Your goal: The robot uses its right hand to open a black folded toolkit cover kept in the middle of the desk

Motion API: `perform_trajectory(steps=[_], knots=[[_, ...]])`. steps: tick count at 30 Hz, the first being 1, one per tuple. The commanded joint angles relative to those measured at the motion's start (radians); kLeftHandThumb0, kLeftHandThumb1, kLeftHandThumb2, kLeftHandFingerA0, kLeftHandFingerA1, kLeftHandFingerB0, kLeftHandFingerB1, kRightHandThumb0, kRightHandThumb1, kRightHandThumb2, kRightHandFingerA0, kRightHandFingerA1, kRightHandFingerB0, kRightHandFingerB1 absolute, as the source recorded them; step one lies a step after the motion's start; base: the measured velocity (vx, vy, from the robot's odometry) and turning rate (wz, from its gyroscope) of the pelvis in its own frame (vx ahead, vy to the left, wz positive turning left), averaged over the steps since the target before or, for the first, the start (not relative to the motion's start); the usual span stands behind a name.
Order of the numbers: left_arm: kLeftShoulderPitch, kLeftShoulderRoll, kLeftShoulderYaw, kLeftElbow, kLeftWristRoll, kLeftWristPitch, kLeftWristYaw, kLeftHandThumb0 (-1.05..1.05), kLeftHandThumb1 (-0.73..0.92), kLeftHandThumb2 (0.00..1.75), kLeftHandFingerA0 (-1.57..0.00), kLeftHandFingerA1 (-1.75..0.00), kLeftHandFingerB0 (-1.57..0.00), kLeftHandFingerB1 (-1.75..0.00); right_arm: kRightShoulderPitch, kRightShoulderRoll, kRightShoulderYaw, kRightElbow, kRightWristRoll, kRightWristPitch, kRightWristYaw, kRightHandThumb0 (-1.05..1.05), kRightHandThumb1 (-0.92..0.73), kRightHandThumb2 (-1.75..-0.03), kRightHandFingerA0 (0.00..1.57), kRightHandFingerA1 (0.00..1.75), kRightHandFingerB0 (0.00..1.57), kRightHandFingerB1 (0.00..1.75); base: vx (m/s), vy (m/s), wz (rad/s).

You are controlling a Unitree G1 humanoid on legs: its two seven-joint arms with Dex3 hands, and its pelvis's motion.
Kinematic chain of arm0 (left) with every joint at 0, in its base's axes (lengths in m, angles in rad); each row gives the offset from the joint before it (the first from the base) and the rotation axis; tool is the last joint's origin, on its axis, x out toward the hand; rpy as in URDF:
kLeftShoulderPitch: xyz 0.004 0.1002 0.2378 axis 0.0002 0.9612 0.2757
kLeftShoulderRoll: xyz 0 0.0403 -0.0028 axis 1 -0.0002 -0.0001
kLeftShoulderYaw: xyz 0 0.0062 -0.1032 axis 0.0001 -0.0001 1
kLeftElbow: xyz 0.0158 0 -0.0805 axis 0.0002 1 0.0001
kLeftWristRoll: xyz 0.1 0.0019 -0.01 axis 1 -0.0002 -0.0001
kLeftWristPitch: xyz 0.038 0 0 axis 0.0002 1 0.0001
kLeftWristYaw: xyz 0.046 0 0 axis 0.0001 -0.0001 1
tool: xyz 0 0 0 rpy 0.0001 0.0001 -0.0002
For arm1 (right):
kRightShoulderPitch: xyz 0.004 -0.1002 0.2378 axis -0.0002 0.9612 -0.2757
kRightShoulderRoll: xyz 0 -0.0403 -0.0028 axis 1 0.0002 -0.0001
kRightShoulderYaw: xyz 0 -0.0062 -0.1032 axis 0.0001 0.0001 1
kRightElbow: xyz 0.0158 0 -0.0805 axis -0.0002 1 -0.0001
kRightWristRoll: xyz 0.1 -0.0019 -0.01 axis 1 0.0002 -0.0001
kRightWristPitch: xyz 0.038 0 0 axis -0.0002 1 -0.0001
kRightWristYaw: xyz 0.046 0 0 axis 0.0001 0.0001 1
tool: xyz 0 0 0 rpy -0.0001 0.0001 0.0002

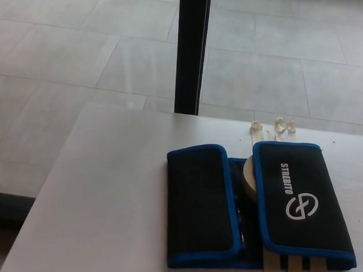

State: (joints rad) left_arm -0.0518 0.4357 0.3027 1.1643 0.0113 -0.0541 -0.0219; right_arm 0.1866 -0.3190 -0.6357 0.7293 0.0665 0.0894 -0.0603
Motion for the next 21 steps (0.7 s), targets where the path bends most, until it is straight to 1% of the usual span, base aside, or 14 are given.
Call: perform_trajectory(steps=[1, 2, 3, 4, 7, 8, 9, 10, 12, 14, 16, 17, 19, 21], knots=[[-0.054, 0.067, 0.105, 0.096, -0.093, 0.060, 0.084, -0.21, -0.65, 0.67, -1.57, -1.49, -1.31, -1.37, -0.072, -0.075, -0.304, -0.033, 0.267, 0.255, -0.187, -0.45, -0.61, -0.73, 0.53, 1.47, 0.51, 1.15, 0.00, 0.000, 0.00], [-0.051, 0.066, 0.110, 0.091, -0.096, 0.054, 0.073, -0.24, -0.73, 0.64, -1.57, -1.51, -1.35, -1.42, -0.091, -0.078, -0.354, -0.043, 0.301, 0.293, -0.231, -0.40, -0.67, -0.69, 0.44, 1.46, 0.23, 0.88, 0.00, 0.000, 0.00], [-0.053, 0.067, 0.115, 0.096, -0.097, 0.055, 0.071, -0.24, -0.73, 0.65, -1.53, -1.49, -1.26, -1.38, -0.111, -0.076, -0.424, -0.081, 0.341, 0.333, -0.278, -0.39, -0.77, -0.76, 0.32, 1.38, 0.26, 0.97, 0.00, 0.000, 0.00], [-0.056, 0.067, 0.112, 0.099, -0.090, 0.062, 0.078, -0.24, -0.73, 0.65, -1.54, -1.50, -1.26, -1.38, -0.126, -0.080, -0.463, -0.096, 0.355, 0.363, -0.314, -0.40, -0.69, -0.90, 0.53, 1.66, 0.27, 0.96, 0.00, 0.000, 0.00], [-0.058, 0.068, 0.115, 0.105, -0.085, 0.063, 0.083, -0.24, -0.73, 0.65, -1.54, -1.50, -1.24, -1.37, -0.176, -0.088, -0.538, -0.084, 0.355, 0.342, -0.417, -0.41, -0.71, -0.86, 0.71, 1.65, 0.29, 0.88, 0.00, 0.000, 0.00], [-0.059, 0.066, 0.120, 0.103, -0.089, 0.063, 0.082, -0.23, -0.73, 0.65, -1.53, -1.50, -1.27, -1.38, -0.239, -0.161, -0.594, 0.012, 0.379, 0.286, -0.477, -0.49, -0.70, -0.77, 0.99, 1.75, 0.38, 1.19, 0.00, 0.000, 0.00], [-0.057, 0.065, 0.121, 0.104, -0.090, 0.055, 0.076, -0.23, -0.73, 0.64, -1.50, -1.48, -1.29, -1.39, -0.264, -0.168, -0.618, 0.009, 0.395, 0.249, -0.492, -0.46, -0.67, -0.80, 1.10, 1.75, 0.51, 1.38, 0.00, 0.000, 0.00], [-0.056, 0.066, 0.124, 0.106, -0.092, 0.051, 0.068, -0.24, -0.73, 0.64, -1.51, -1.49, -1.29, -1.39, -0.291, -0.175, -0.646, 0.008, 0.415, 0.213, -0.493, -0.46, -0.68, -0.79, 1.10, 1.75, 0.47, 1.22, 0.00, 0.000, 0.00], [-0.057, 0.067, 0.120, 0.110, -0.086, 0.052, 0.072, -0.24, -0.73, 0.65, -1.54, -1.50, -1.32, -1.40, -0.326, -0.199, -0.644, 0.011, 0.393, 0.207, -0.489, -0.46, -0.60, -0.86, 1.15, 1.75, 0.59, 1.21, 0.00, 0.000, 0.00], [-0.058, 0.066, 0.125, 0.111, -0.089, 0.052, 0.074, -0.24, -0.73, 0.65, -1.53, -1.49, -1.23, -1.37, -0.375, -0.201, -0.630, -0.045, 0.369, 0.188, -0.486, -0.49, -0.57, -0.76, 1.22, 1.75, 0.50, 1.22, 0.00, 0.000, 0.00], [-0.057, 0.063, 0.122, 0.114, -0.083, 0.050, 0.085, -0.22, -0.67, 0.67, -1.57, -1.49, -1.21, -1.34, -0.398, -0.161, -0.603, -0.186, 0.365, 0.198, -0.434, -0.55, -0.67, -0.66, 1.06, 1.75, 0.41, 1.32, 0.00, 0.000, 0.00], [-0.056, 0.063, 0.130, 0.113, -0.091, 0.046, 0.074, -0.23, -0.71, 0.66, -1.57, -1.51, -1.23, -1.36, -0.407, -0.158, -0.573, -0.222, 0.339, 0.214, -0.420, -0.58, -0.70, -0.61, 0.90, 1.68, 0.21, 0.95, 0.00, 0.000, 0.00], [-0.056, 0.063, 0.135, 0.114, -0.090, 0.045, 0.071, -0.24, -0.73, 0.65, -1.57, -1.51, -1.28, -1.39, -0.416, -0.112, -0.530, -0.358, 0.359, 0.236, -0.341, -0.60, -0.71, -0.63, 0.52, 1.50, 0.13, 0.66, 0.00, 0.000, 0.00], [-0.059, 0.061, 0.134, 0.115, -0.086, 0.046, 0.073, -0.24, -0.71, 0.65, -1.57, -1.51, -1.29, -1.39, -0.427, -0.089, -0.477, -0.461, 0.350, 0.278, -0.317, -0.66, -0.69, -0.61, 0.30, 0.95, 0.18, 0.61, 0.00, 0.000, 0.00]])
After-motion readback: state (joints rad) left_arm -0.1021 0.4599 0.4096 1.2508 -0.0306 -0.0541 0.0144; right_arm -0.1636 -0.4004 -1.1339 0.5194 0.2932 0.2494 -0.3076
